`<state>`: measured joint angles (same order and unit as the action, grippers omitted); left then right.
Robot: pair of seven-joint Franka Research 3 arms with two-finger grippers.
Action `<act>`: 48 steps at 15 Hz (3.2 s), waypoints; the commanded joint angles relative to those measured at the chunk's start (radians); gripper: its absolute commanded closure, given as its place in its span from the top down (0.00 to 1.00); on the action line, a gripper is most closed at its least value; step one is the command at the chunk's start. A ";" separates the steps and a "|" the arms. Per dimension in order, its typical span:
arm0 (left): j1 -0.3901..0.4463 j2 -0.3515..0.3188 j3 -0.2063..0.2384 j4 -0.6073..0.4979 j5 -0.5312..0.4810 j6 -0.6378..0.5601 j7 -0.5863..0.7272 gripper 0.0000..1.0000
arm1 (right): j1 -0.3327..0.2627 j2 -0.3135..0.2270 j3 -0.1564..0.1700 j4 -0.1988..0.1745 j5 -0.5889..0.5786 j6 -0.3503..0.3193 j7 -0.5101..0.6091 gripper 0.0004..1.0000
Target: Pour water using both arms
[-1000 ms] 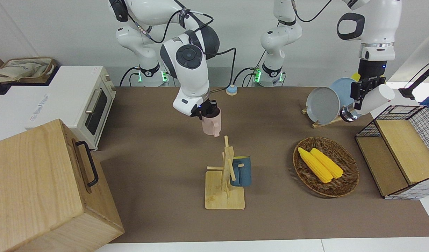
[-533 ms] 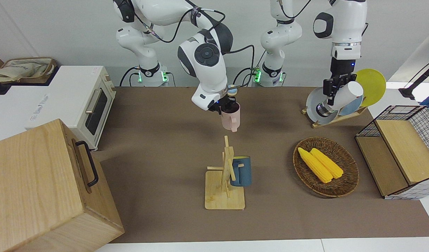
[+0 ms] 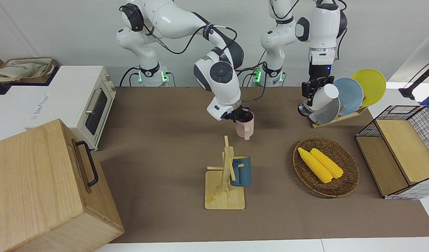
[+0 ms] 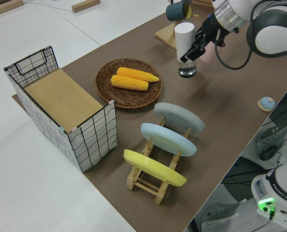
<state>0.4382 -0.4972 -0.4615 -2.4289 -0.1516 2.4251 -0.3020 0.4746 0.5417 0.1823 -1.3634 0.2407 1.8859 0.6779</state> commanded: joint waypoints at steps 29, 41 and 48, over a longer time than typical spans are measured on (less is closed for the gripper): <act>-0.055 -0.035 -0.046 -0.039 0.015 0.003 -0.083 0.04 | 0.068 0.041 -0.007 0.041 0.038 0.178 0.158 0.99; -0.249 -0.006 -0.051 -0.053 -0.069 -0.017 -0.083 0.04 | -0.172 -0.215 -0.017 -0.085 0.028 -0.089 0.008 0.99; -0.286 0.003 -0.108 -0.070 -0.091 -0.020 -0.088 0.04 | -0.281 -0.279 -0.017 -0.166 -0.138 -0.140 -0.148 0.99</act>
<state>0.1632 -0.4818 -0.5506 -2.4929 -0.2286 2.4051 -0.3797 0.2427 0.3197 0.1509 -1.4460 0.1459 1.7413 0.6037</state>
